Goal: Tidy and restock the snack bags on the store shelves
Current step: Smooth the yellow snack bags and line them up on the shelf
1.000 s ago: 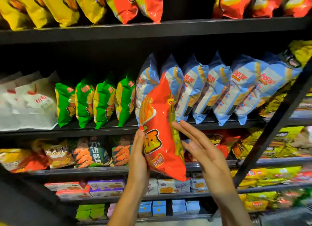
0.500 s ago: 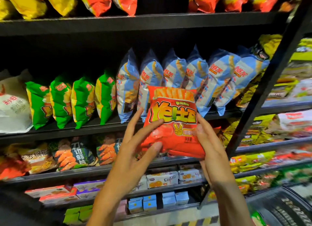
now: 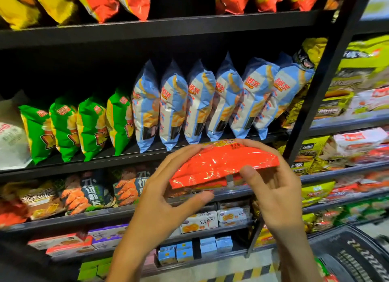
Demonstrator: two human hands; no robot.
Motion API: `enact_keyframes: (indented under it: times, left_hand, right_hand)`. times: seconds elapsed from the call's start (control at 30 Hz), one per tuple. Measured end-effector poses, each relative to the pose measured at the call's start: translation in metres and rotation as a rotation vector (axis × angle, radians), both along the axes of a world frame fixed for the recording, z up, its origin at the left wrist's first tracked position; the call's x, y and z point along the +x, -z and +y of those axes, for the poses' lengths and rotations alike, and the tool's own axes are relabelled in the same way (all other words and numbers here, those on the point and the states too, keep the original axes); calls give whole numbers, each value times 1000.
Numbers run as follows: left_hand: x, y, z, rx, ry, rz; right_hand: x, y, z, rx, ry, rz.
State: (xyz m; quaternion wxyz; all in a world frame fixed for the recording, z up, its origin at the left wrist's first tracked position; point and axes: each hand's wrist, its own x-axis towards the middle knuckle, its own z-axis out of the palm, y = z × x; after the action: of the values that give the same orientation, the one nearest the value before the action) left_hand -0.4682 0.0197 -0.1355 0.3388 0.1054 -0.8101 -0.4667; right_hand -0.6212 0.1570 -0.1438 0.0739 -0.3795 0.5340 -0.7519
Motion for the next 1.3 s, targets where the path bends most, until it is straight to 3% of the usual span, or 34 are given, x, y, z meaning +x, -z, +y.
enact_keyframes:
  times: [0.13,0.27,0.5,0.63,0.8,1.0,1.2,1.3]
  left_hand:
    - [-8,-1,12,-37,52,-19]
    - [-20,6,23,-72,-24,-21]
    - [-37,12,39,9,-227,55]
    - [-40,10,44,153,-304,93]
    - [-46,9,51,132,-335,104]
    - [-56,6,52,6,-307,111]
    - [-45,-1,32,-320,-167,39]
    - [-38,-5,16,-367,-115,35]
  right_hand:
    - [-8,3,-1,-18,158,-103]
    - [-17,7,1,8,189,-149]
    - [-29,11,5,58,126,-162]
    - [-35,14,10,143,34,-137]
    - [-45,14,13,121,67,-177]
    - [-53,14,20,93,71,-188]
    - [-63,3,17,141,-282,-280]
    - [-63,-8,8,168,-282,-242]
